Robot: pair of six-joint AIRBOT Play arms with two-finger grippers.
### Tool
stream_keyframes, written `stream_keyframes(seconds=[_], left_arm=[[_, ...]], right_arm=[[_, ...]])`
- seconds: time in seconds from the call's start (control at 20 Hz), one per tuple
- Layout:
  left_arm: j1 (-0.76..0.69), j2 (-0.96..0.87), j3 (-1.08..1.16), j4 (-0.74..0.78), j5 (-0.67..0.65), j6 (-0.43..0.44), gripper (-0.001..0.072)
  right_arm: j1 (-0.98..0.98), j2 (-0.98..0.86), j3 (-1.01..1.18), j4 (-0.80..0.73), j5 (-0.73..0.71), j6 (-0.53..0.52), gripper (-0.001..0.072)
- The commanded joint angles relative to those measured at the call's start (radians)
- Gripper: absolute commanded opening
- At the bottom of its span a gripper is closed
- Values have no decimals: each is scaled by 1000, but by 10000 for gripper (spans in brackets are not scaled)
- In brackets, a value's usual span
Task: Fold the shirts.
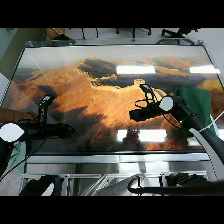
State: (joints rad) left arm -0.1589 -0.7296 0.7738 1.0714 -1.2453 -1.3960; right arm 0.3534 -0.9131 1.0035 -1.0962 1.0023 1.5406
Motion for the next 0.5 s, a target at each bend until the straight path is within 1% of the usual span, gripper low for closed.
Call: stream_keyframes(seconds=[0.0,0.35,0.4,0.45], left_arm=[[-1,1,-1,0,0,0,13],[0,1,2,20,-11,1,13],[0,1,16,66,-13,-2,13],[0,1,42,153,-11,-34,13]], right_arm=[[1,0,0,0,0,0,16],[1,0,0,0,0,0,16],[1,0,0,0,0,1,15],[1,0,0,0,0,0,16]])
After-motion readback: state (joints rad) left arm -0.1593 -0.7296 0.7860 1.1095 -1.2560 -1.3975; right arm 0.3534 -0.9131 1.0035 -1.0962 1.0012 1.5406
